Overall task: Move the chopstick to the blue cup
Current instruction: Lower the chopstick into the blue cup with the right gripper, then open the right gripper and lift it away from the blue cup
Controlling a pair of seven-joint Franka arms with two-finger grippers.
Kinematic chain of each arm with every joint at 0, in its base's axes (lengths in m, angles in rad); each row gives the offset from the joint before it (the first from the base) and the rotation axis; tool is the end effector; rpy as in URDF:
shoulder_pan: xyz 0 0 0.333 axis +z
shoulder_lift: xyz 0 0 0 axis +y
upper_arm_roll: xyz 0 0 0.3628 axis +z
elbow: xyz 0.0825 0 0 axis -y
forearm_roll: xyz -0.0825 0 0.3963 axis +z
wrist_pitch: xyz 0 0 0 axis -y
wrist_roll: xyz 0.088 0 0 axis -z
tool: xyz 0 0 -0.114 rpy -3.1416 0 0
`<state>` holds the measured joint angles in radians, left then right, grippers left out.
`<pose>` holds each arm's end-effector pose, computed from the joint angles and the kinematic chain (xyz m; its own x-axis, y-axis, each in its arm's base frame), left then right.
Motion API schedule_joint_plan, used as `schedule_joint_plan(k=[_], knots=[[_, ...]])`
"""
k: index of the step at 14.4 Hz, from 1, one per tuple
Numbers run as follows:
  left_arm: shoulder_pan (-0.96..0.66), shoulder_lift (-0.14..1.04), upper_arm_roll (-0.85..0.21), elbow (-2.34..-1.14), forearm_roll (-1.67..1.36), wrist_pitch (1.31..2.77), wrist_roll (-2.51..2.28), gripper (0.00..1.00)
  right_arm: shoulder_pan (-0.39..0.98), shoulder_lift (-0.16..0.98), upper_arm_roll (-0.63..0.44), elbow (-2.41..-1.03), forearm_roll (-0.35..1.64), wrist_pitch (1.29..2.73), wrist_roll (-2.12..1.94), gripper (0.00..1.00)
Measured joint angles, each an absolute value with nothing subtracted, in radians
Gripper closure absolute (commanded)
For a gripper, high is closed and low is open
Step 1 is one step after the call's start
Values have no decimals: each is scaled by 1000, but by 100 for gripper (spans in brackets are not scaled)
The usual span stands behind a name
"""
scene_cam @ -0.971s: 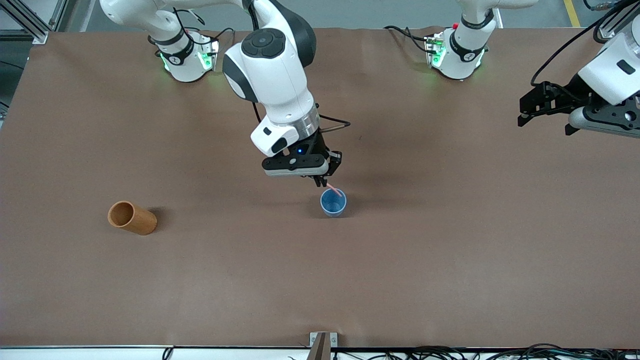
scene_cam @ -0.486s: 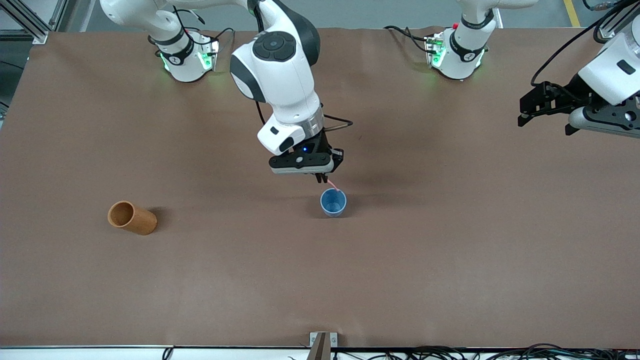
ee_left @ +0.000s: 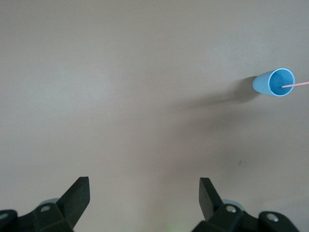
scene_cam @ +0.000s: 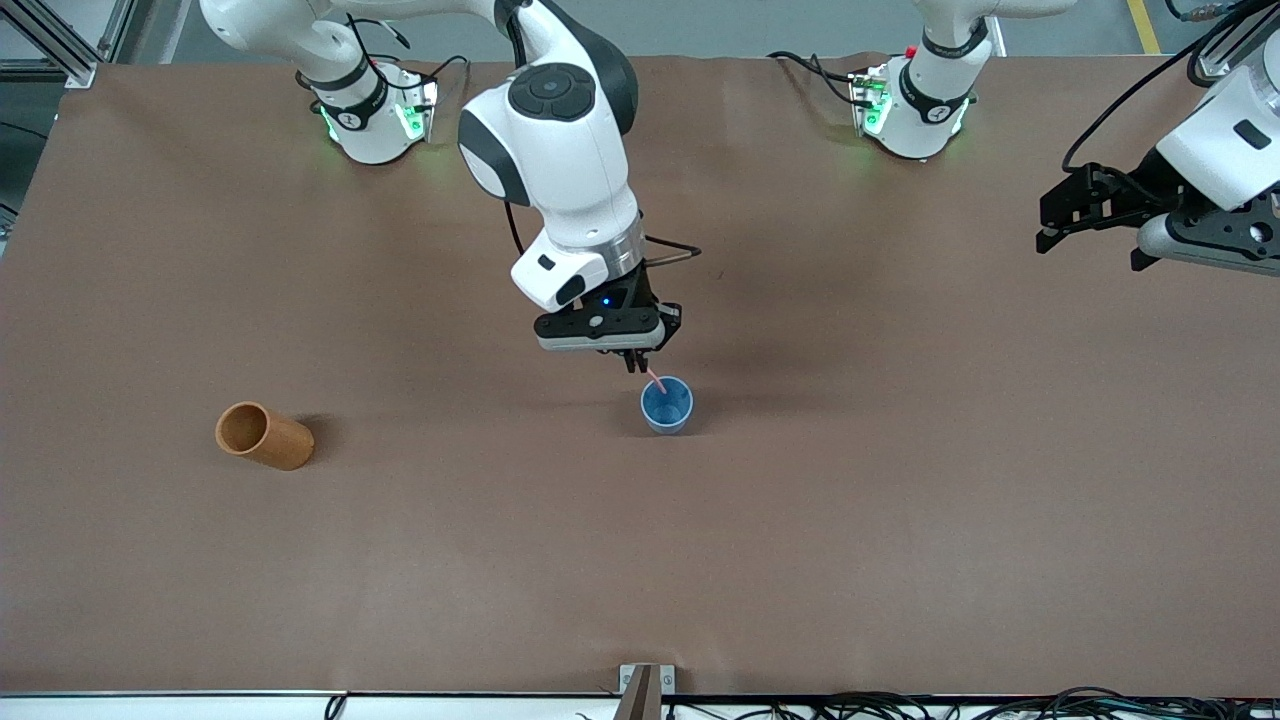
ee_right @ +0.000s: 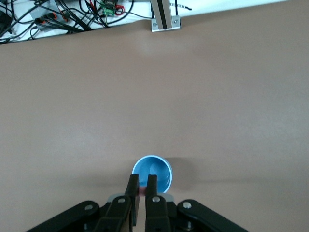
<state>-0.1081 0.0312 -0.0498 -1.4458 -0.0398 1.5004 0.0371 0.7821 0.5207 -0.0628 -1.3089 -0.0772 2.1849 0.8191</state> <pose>0.5635 -0.0940 0.7005 0.9802 -0.1964 0.0250 -0.1973 -0.9795 0.0403 0.5797 0.5193 0.5095 0.9464 -0.0792 0.3131 -0.0226 -0.9834 -0.1802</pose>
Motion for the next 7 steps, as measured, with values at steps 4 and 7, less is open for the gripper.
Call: schedule_joint_plan(k=[4, 7], knots=[[-108, 31, -50, -1446, -16, 1500, 43, 0, 784, 560, -63, -1312, -93, 2233, 819, 96], [-108, 31, -50, -1446, -16, 1500, 43, 0, 788, 591, -62, -1319, -118, 2274, 819, 92]])
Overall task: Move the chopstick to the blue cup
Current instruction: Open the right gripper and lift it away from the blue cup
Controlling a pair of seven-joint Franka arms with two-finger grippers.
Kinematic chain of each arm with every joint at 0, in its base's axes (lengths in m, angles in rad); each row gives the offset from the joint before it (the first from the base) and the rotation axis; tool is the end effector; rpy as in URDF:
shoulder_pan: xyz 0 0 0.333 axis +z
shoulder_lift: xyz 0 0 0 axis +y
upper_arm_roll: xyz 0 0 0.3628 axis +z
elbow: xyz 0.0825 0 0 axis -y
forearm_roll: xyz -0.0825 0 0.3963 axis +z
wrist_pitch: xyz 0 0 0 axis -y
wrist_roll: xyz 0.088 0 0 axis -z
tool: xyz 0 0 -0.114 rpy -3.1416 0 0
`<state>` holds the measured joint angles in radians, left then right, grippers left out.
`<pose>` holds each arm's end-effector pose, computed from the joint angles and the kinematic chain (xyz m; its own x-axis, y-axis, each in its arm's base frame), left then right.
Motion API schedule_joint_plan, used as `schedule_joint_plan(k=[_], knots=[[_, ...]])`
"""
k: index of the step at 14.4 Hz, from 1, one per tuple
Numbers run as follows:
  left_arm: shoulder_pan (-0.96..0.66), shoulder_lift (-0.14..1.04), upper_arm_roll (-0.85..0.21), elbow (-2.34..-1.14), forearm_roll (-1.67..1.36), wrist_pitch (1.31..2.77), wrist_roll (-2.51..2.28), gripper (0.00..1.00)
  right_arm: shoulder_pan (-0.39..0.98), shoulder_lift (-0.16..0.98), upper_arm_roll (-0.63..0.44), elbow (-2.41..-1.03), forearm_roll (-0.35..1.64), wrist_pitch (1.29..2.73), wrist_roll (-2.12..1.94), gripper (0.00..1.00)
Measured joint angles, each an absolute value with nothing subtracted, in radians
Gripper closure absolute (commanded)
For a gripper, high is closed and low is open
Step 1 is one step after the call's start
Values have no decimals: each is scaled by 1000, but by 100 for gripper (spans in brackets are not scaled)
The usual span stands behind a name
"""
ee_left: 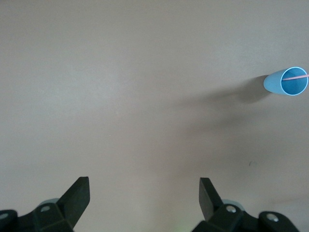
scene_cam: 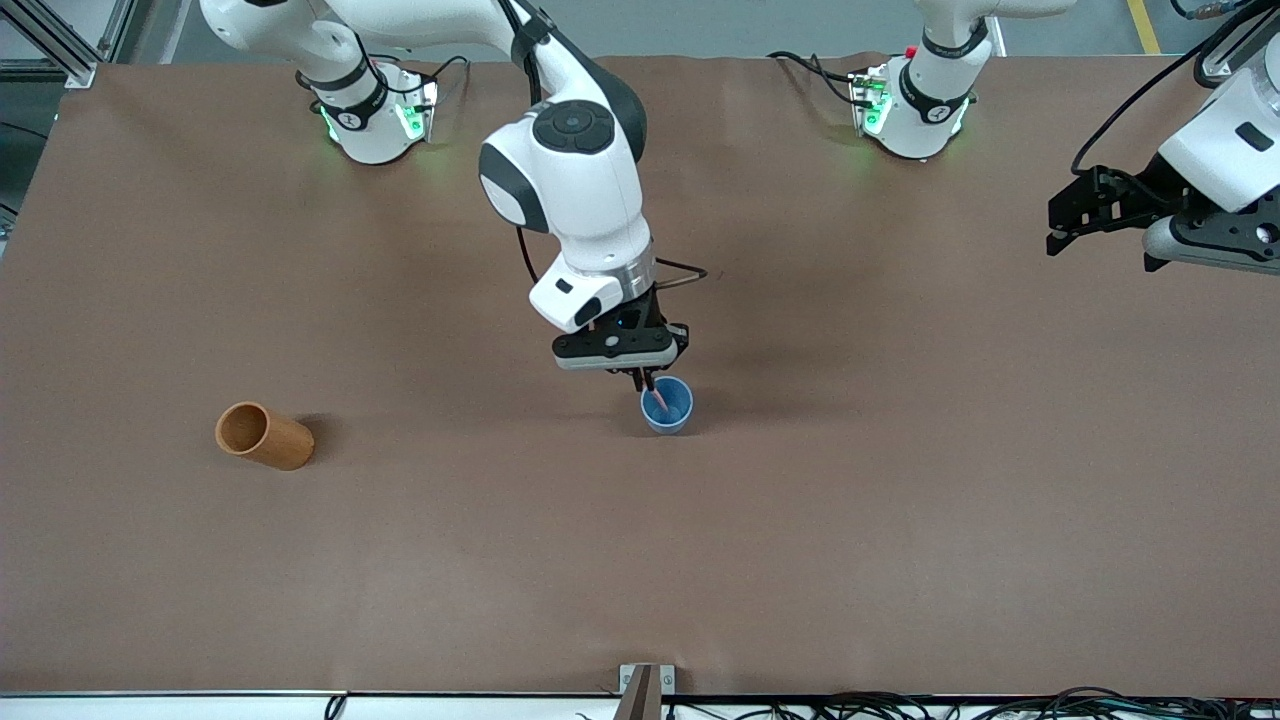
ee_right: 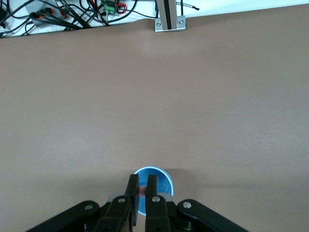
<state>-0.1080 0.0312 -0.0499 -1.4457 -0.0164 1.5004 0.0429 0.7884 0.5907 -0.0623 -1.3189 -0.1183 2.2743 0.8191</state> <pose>0.5639 -0.0912 0.7005 0.9794 -0.2005 0.0243 -0.2009 -0.9795 0.0169 0.5880 0.5345 0.4603 0.9373 -0.0432 0.3457 0.0122 -0.9876 -0.1565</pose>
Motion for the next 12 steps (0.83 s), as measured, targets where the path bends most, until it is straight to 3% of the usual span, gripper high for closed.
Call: schedule_joint_plan(k=[3, 4, 6, 11, 12], knots=[[-97, 31, -50, -1446, -16, 1499, 44, 0, 797, 608, -62, -1321, -122, 2287, 819, 75], [-88, 30, -50, -1446, -16, 1498, 48, 0, 797, 608, -62, -1321, -122, 2287, 819, 64], [-79, 30, -50, -1446, -16, 1498, 54, 0, 797, 608, -64, -1321, -122, 2288, 819, 30], [-75, 30, -50, -1446, -16, 1498, 54, 0, 791, 606, -76, -1316, -123, 2293, 819, 2], [-75, 30, -50, -1446, -16, 1498, 54, 0, 787, 604, -79, -1311, -123, 2294, 819, 0]])
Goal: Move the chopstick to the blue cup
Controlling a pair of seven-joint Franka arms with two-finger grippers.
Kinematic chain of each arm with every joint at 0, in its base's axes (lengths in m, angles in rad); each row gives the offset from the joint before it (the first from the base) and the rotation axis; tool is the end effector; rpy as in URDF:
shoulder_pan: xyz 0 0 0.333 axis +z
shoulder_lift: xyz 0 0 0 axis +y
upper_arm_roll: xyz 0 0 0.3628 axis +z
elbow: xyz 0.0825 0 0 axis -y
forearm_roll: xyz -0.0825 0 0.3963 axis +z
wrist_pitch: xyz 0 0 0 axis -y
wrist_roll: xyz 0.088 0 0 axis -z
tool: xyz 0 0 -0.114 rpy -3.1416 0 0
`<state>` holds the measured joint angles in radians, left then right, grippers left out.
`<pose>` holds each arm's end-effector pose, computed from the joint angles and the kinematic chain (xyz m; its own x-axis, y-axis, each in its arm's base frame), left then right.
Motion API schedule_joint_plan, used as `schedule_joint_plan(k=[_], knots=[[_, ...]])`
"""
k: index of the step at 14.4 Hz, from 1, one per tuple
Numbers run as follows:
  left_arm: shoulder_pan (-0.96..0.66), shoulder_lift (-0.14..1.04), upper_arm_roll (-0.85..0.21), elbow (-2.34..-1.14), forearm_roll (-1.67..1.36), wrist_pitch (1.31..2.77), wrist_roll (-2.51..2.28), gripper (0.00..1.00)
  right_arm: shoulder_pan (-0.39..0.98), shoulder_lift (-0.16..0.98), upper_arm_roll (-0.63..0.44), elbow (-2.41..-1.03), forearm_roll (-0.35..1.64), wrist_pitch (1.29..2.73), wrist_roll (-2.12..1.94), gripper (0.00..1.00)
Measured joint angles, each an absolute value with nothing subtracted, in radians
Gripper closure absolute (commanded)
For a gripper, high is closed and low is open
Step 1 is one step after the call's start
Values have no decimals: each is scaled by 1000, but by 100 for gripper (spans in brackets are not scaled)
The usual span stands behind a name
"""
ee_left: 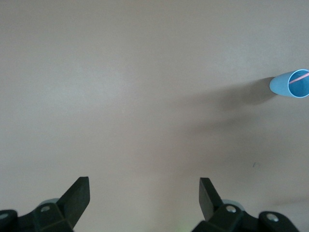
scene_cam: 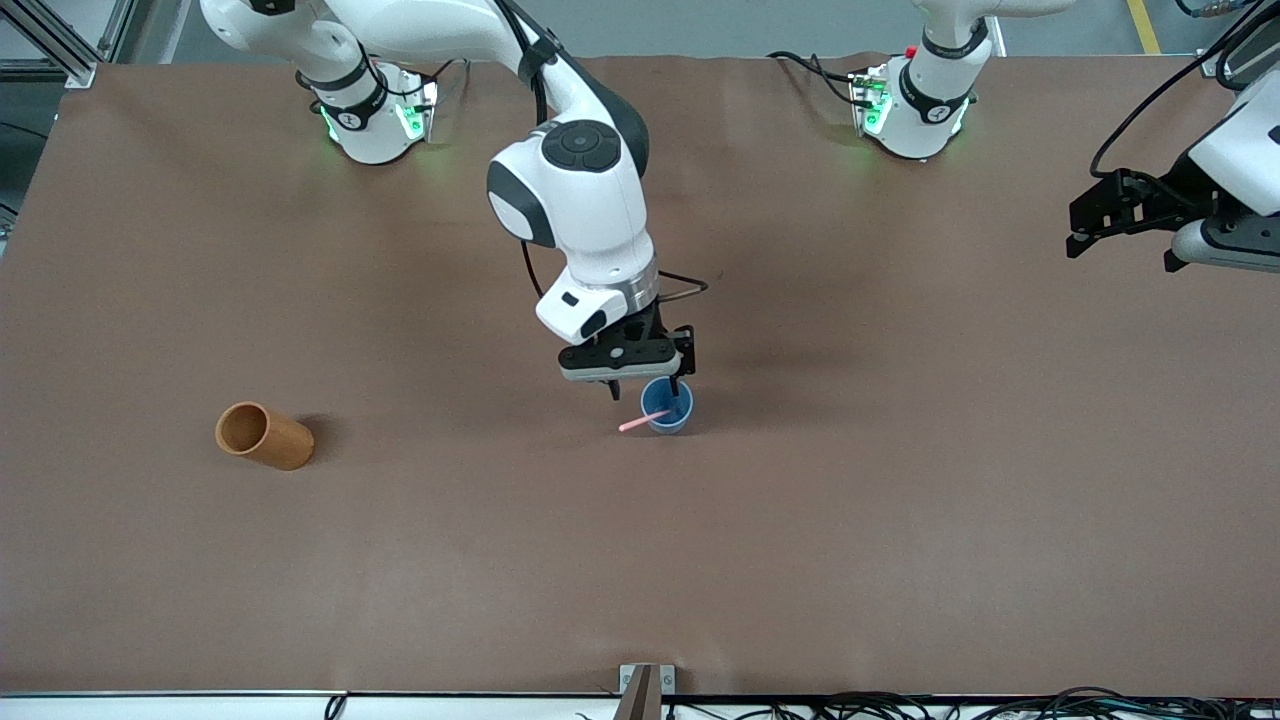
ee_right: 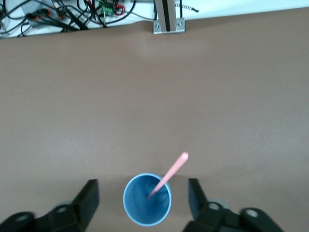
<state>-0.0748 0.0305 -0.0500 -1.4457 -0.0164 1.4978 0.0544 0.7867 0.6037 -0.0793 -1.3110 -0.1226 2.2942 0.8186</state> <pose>0.5661 -0.0724 0.7006 0.9835 -0.1793 0.0226 -0.1797 -0.9836 0.0167 0.5982 0.5291 0.4570 0.9296 -0.0529 0.3647 0.0050 -0.9877 -0.1560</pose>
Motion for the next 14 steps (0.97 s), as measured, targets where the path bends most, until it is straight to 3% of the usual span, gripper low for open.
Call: schedule_joint_plan(k=[3, 14], knots=[[-74, 30, -50, -1445, -16, 1498, 54, 0, 730, 553, -86, -1291, -123, 2269, 818, 0], [-73, 30, -49, -1444, -16, 1498, 54, 0, 348, 218, -90, -1305, -123, 1758, 465, 0]])
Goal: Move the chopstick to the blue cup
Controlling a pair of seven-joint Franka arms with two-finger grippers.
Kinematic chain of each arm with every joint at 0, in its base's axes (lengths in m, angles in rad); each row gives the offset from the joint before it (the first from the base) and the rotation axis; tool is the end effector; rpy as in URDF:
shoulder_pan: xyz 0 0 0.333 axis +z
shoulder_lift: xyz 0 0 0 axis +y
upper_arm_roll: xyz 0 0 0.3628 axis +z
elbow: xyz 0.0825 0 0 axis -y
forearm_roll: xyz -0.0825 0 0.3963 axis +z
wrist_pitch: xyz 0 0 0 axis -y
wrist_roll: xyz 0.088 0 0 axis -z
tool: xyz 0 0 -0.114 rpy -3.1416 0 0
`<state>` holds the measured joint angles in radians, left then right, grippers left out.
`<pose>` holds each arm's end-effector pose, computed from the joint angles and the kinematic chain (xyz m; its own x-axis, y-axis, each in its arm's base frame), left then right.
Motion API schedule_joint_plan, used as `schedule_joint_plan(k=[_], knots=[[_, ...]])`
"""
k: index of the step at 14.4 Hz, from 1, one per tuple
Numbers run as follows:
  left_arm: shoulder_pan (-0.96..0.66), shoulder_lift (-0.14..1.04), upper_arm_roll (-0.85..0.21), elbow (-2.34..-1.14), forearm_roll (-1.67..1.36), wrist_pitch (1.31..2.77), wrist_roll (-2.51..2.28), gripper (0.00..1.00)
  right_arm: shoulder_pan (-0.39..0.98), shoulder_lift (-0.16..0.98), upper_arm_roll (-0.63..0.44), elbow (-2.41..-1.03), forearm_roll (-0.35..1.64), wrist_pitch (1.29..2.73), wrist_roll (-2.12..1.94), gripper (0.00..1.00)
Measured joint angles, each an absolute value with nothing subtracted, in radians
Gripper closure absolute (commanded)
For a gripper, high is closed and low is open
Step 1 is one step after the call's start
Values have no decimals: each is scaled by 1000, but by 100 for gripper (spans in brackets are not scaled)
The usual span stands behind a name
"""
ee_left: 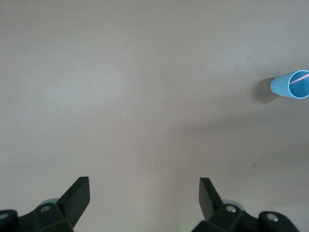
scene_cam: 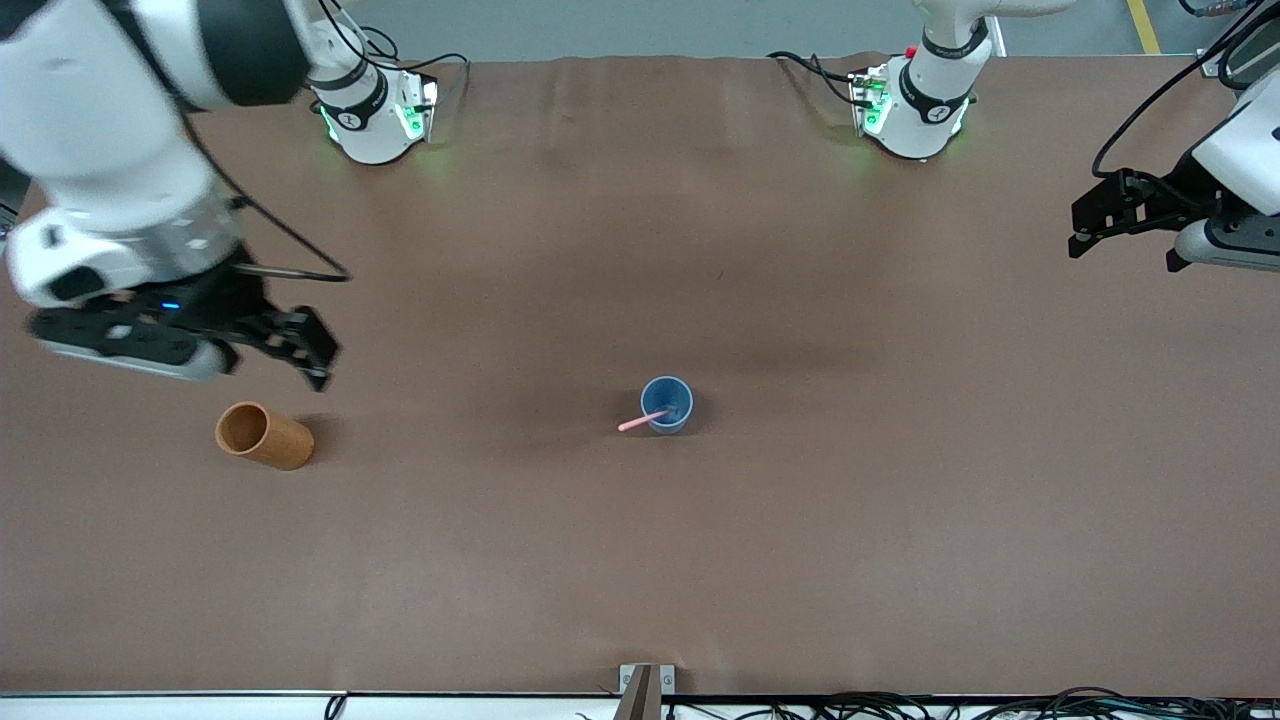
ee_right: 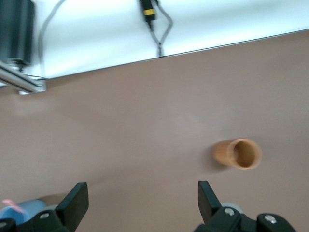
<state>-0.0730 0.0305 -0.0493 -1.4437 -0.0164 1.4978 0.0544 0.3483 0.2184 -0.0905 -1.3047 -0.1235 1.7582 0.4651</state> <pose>0.5662 -0.0710 0.7016 0.9839 -0.1769 0.0246 -0.1773 -0.9840 0.0165 0.6419 0.1656 0.6817 0.9451 -0.1826 0.2711 -0.1961 -0.9803 0.0233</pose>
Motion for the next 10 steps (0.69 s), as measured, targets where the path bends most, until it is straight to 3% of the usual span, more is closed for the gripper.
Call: schedule_joint_plan(k=[6, 10], knots=[[-73, 30, -49, -1443, -16, 1498, 54, 0, 98, 19, -91, -1509, -86, 1715, 118, 0], [-73, 30, -49, -1443, -16, 1498, 54, 0, -1, -44, -91, -1535, -54, 1612, -20, 0]])
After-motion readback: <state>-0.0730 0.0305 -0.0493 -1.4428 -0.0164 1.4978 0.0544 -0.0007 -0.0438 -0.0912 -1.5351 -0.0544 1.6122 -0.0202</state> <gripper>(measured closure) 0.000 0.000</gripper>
